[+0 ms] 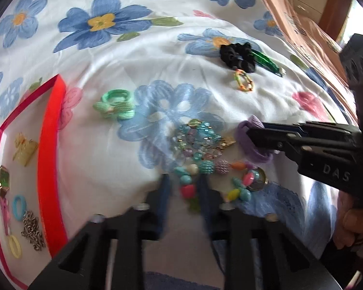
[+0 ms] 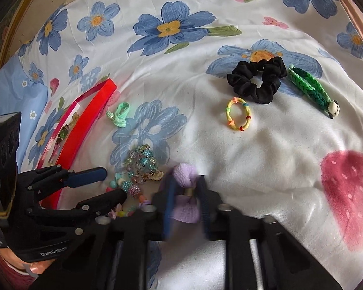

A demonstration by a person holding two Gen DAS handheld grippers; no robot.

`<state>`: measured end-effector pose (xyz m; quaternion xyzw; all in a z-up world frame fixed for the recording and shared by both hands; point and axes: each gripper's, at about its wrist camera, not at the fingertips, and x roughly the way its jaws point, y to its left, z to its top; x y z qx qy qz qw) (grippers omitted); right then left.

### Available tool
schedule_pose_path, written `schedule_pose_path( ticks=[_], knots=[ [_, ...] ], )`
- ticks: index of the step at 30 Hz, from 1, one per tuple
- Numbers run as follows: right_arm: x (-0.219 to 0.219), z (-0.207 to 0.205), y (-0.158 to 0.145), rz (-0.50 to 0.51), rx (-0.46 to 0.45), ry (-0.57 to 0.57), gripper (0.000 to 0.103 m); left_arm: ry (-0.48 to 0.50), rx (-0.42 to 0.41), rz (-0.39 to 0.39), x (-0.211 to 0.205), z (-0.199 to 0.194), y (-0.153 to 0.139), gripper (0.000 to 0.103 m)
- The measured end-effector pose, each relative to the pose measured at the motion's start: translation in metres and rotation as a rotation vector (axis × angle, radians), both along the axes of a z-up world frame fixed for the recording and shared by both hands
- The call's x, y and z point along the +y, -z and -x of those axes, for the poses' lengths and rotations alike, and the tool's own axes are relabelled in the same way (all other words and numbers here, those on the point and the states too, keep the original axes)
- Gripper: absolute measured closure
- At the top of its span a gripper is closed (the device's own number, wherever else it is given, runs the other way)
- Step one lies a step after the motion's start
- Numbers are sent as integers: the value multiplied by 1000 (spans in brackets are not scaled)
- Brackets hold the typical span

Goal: Organize jewelry
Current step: 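Grasp the pastel beaded bracelet with the left gripper while the right gripper grasps the purple bow clip, then carry the beaded bracelet and purple bow clip into the red box and open both grippers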

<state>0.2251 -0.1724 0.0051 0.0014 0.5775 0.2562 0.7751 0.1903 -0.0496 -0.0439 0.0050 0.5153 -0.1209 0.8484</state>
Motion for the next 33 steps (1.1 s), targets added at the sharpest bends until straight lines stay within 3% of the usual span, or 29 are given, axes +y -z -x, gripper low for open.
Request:
schedule_pose_path(
  ticks=[4,14,24,33],
  knots=[
    [-3,2,-9,-17,-24,14,90,6,-14,7,1,6,-4,95],
    [0,10,-43,-92,-78,28,90,-107,-88,107,51,50,-42,95],
    [37,26,-52,-124,-81,-46,90,-202,-186,147,98,103,-88,95],
    [71,42,-63,-149,-88,-119,90,-275,-235,165,134,142,-108,95]
  ],
)
